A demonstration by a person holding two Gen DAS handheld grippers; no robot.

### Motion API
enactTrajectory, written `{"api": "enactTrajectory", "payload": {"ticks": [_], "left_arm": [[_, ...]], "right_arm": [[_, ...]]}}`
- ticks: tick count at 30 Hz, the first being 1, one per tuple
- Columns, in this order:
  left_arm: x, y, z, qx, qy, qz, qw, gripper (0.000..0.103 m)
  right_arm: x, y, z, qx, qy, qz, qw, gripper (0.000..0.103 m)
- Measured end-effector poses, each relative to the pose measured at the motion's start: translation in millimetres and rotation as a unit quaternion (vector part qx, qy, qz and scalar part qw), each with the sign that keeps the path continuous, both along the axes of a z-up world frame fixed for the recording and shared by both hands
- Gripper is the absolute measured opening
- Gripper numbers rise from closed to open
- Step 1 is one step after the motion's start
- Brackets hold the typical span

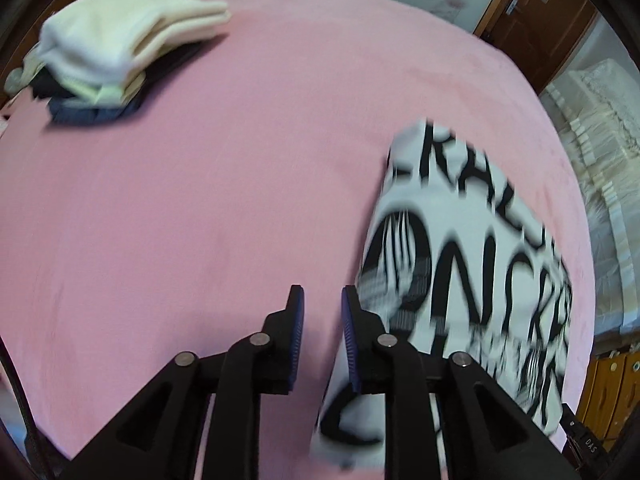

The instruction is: Fold large clothes

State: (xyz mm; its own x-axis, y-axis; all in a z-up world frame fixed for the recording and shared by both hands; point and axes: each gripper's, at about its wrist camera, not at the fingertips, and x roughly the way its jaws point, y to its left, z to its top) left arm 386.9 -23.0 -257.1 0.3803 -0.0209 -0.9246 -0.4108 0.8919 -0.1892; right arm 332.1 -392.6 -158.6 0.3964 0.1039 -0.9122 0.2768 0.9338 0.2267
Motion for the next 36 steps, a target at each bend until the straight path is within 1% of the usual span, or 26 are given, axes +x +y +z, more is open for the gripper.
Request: {"api": "enactTrajectory", "payload": {"ticks": [1,3,4,5,7,9,11,12,13,14,15,16,18,20,22,23,25,26,27,28,31,33,36], "left_arm": [[-12,-7,1,0.0,0.007,-0.007,1.0,0.022],[-33,-20,4,0.008,0.016,-0.025,0.9995,0.025],[-42,-27,6,0.011,0.019,-0.035,0.9991,0.028],[-49,-32,7,0.012,0.019,-0.045,0.9987,0.031],[-59,-52,14,0.011,0.017,-0.072,0.9972,0.044],[-65,-67,21,0.008,0.012,-0.094,0.9954,0.045],[-65,-81,28,0.01,0.013,-0.112,0.9936,0.045],[-61,-90,33,0.013,0.012,-0.122,0.9923,0.045],[-61,-94,36,0.016,0.01,-0.129,0.9914,0.046],[-62,-98,41,0.019,0.008,-0.135,0.9906,0.048],[-62,-104,45,0.023,0.009,-0.142,0.9896,0.053],[-62,-107,48,0.026,0.009,-0.146,0.9889,0.058],[-60,-111,55,0.034,0.014,-0.154,0.9873,0.064],[-58,-114,59,0.039,0.02,-0.163,0.9857,0.071],[-56,-114,62,0.044,0.028,-0.166,0.9847,0.084],[-56,-113,64,0.048,0.032,-0.164,0.9848,0.086],[-54,-109,64,0.049,0.043,-0.157,0.9854,0.094],[-53,-108,64,0.046,0.048,-0.156,0.9855,0.095],[-53,-105,64,0.041,0.052,-0.156,0.9856,0.097],[-52,-104,65,0.036,0.054,-0.156,0.9856,0.097],[-52,-100,66,0.031,0.063,-0.156,0.9852,0.1],[-53,-98,68,0.031,0.064,-0.152,0.9858,0.101],[-54,-98,71,0.033,0.063,-0.151,0.9859,0.101]], "right_arm": [[-8,4,2,-0.008,-0.003,0.002,1.0,0.002],[-22,10,9,-0.028,-0.013,0.01,0.999,0.003],[-27,13,13,-0.029,-0.013,0.016,0.999,0.003],[-30,16,15,-0.02,-0.01,0.021,1.0,0.003],[-35,20,18,-0.009,0.0,0.028,1.0,0.003],[-37,26,21,-0.004,0.007,0.038,0.999,0.004],[-36,36,24,-0.009,0.019,0.054,0.998,0.009],[-36,41,26,-0.01,0.024,0.062,0.998,0.015],[-36,47,28,-0.008,0.025,0.07,0.997,0.024],[-35,52,30,-0.007,0.026,0.074,0.997,0.028],[-34,56,32,-0.007,0.026,0.079,0.996,0.034],[-33,61,34,-0.009,0.028,0.085,0.996,0.038],[-31,70,38,-0.015,0.033,0.097,0.995,0.043],[-29,75,43,-0.023,0.034,0.106,0.994,0.052],[-26,78,47,-0.028,0.032,0.111,0.993,0.07],[-24,79,50,-0.033,0.032,0.113,0.993,0.072],[-23,79,53,-0.043,0.035,0.116,0.992,0.076],[-22,79,55,-0.047,0.035,0.116,0.992,0.077],[-22,78,58,-0.05,0.035,0.117,0.991,0.08],[-21,78,60,-0.052,0.038,0.117,0.991,0.084],[-19,76,65,-0.054,0.043,0.117,0.991,0.092],[-18,76,67,-0.057,0.043,0.118,0.99,0.094],[-17,75,71,-0.063,0.041,0.12,0.99,0.094]]}}
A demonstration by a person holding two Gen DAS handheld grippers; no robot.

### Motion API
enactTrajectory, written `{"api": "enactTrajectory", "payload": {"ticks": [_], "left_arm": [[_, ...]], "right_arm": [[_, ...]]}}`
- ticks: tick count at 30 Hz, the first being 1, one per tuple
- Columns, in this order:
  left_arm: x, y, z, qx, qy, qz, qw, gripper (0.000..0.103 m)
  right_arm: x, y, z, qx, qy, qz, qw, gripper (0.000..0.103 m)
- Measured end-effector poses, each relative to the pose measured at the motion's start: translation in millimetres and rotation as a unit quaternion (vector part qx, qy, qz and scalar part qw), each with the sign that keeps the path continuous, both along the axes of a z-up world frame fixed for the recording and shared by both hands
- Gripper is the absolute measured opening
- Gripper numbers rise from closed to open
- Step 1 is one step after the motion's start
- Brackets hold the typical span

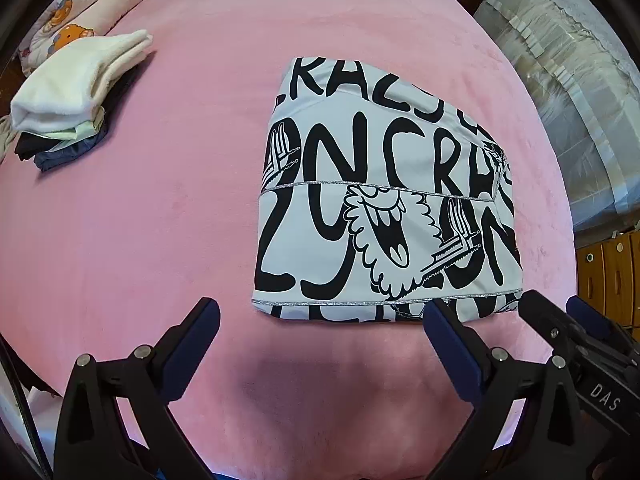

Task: Fold large clothes
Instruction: 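Open both tools and withdraw from the folded pants, then grasp the folded pants bundle edge with both tools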

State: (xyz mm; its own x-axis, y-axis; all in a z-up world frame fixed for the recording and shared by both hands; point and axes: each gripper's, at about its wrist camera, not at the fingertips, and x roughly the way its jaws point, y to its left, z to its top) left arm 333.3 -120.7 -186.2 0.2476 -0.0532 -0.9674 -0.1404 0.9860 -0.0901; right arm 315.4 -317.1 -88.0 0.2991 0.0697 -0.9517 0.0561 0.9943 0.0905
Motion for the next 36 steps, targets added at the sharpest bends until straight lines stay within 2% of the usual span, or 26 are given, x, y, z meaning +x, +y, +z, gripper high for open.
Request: {"api": "enactTrajectory", "payload": {"ticks": [8,13,18,22,26,29,36], "left_arm": [[2,-3,5,0.008,-0.005,-0.01,0.9999,0.101],[7,-2,-3,-0.026,0.002,-0.013,0.9996,0.101],[18,0,-25,-0.045,0.018,-0.014,0.9987,0.101],[29,7,-48,-0.066,0.031,-0.006,0.9973,0.101],[42,17,-72,-0.094,0.044,0.008,0.9946,0.101],[52,23,-89,-0.108,0.055,0.012,0.9926,0.101],[72,33,-117,-0.115,0.079,0.001,0.9902,0.101]], "right_arm": [[2,2,2,-0.006,0.001,0.013,1.0,0.095],[4,-4,-4,0.017,-0.002,0.018,1.0,0.094],[13,-17,-24,0.011,-0.003,0.031,0.999,0.094],[31,-44,-48,0.074,0.007,0.014,0.997,0.094],[53,-72,-75,0.14,0.029,-0.008,0.99,0.094],[67,-88,-94,0.165,0.043,-0.017,0.985,0.094],[96,-109,-132,0.226,0.084,-0.027,0.97,0.094]]}}
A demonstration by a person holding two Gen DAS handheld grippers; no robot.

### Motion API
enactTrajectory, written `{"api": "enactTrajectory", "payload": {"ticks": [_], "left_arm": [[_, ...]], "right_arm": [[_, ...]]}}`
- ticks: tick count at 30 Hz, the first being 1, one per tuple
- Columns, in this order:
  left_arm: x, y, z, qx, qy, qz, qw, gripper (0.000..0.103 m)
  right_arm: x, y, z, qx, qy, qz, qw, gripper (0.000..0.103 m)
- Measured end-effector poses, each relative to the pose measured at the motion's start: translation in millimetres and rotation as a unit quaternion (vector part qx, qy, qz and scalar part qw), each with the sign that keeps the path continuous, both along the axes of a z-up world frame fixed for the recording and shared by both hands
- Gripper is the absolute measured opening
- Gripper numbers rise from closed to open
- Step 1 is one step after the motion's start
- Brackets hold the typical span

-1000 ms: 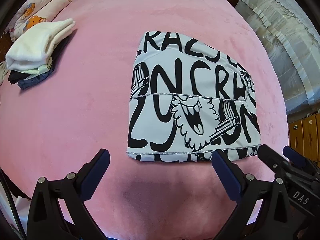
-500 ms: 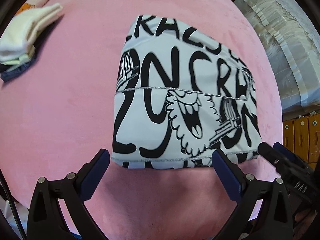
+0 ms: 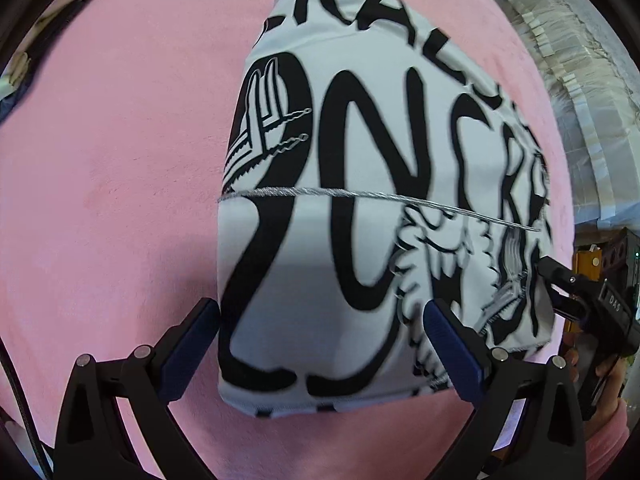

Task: Fold large clothes
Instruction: 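Grasp the folded pants bundle edge with both tools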

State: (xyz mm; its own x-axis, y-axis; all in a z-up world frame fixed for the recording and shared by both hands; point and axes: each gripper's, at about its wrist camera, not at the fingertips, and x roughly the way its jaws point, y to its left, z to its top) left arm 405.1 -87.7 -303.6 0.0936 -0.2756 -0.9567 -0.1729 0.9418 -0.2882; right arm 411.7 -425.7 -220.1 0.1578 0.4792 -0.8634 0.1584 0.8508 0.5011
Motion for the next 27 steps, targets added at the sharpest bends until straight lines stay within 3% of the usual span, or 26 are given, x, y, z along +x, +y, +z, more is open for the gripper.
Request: {"api": "enactTrajectory", "payload": {"ticks": [6,11,16,21,24,27], "left_arm": [[15,9,-15,-0.025,-0.012,-0.007,0.9996,0.101],[25,33,-34,-0.1,-0.037,0.005,0.9943,0.101],[39,42,-56,-0.17,-0.037,0.004,0.9847,0.101],[42,41,-62,-0.182,-0.049,0.016,0.982,0.099],[34,47,-56,-0.172,-0.065,0.033,0.9825,0.091],[28,47,-47,-0.154,-0.079,0.045,0.9839,0.083]], "right_arm": [[17,1,-28,0.085,0.019,0.003,0.996,0.089],[31,3,-50,0.161,0.039,0.023,0.986,0.089],[37,3,-55,0.191,0.045,0.029,0.98,0.084],[44,14,-60,0.21,0.044,0.024,0.976,0.075],[46,20,-58,0.2,0.042,0.022,0.979,0.072],[45,31,-51,0.191,0.028,0.02,0.981,0.061]]}}
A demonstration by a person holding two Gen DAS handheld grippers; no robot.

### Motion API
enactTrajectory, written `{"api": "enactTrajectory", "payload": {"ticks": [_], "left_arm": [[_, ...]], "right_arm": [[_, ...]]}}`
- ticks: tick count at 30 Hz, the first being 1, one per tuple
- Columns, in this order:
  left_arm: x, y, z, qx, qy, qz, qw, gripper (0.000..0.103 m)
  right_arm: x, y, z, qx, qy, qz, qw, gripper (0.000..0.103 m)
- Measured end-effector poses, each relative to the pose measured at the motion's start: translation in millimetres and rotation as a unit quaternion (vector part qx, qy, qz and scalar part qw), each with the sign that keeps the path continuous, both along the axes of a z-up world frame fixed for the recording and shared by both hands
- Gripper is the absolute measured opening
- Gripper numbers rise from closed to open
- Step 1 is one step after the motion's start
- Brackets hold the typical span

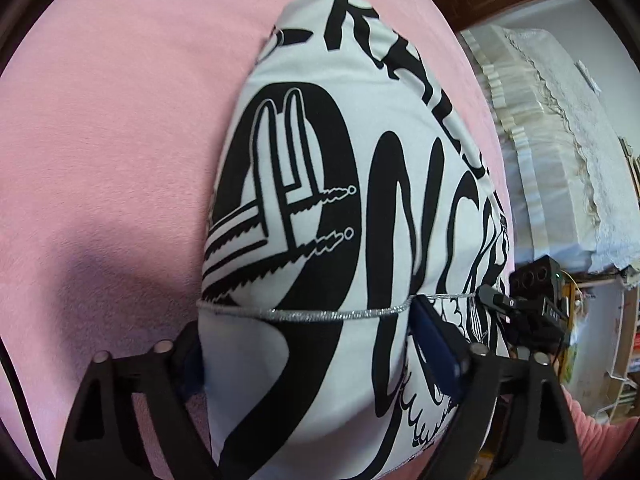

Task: Fold large clothes
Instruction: 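Grasp the folded pants bundle edge with both tools, then lift and carry the folded pants with both tools to the clothes stack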

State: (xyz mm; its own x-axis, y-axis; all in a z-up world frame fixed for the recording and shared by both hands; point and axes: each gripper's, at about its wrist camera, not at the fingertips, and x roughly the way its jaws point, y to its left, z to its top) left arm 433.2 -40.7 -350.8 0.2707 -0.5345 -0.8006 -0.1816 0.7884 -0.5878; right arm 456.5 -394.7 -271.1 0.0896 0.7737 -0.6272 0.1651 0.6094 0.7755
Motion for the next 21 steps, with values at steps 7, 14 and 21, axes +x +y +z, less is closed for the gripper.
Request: {"api": "enactTrajectory", "payload": {"ticks": [7,14,21], "left_arm": [[-9,-13,41,0.063,-0.022,0.016,0.9977,0.06],[-40,-17,91,0.103,-0.03,0.05,0.9929,0.051],[-99,-6,153,0.119,-0.032,0.067,0.9902,0.05]], "right_arm": [[-10,12,30,-0.014,-0.032,-0.014,0.999,0.031],[-28,26,87,-0.056,-0.082,0.001,0.995,0.025],[-84,46,146,-0.078,-0.087,0.013,0.993,0.025]]}}
